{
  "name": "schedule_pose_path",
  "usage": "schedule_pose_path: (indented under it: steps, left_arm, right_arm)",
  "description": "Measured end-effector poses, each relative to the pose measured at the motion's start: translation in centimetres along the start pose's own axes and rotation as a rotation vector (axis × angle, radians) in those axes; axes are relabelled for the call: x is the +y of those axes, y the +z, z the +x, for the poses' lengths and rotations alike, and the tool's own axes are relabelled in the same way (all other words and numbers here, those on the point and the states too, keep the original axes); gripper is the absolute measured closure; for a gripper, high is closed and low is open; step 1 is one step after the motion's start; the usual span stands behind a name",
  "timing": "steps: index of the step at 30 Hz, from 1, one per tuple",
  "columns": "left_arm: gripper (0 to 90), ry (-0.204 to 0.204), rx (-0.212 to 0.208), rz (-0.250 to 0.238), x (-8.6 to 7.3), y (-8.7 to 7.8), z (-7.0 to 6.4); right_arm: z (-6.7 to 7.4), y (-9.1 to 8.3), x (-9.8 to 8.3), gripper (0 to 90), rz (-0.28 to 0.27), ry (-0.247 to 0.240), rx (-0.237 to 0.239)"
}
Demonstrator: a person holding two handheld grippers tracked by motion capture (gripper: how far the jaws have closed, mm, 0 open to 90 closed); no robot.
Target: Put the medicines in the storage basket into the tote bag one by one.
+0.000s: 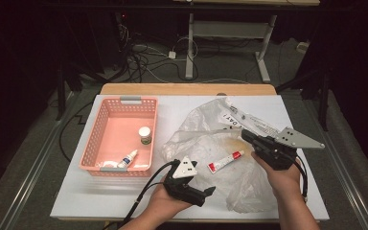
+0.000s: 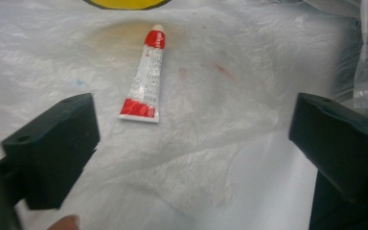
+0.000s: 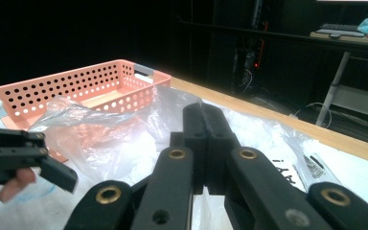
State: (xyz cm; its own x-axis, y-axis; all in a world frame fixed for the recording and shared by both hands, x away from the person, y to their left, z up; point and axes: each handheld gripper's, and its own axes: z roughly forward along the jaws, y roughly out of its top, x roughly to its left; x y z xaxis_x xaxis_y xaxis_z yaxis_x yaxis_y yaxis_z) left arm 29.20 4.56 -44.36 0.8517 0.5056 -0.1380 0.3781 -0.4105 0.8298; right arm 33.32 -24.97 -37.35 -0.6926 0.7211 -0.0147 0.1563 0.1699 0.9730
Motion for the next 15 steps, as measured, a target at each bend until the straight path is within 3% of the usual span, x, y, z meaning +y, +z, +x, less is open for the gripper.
schedule_pose_path:
  steps: [15]
  left_arm:
    - [0.0,-0.015,0.058,-0.03,-1.5,-5.2,0.4]
  right_arm:
    - [-0.2,-0.2,-0.2,90.0,0.004,0.011,-0.002]
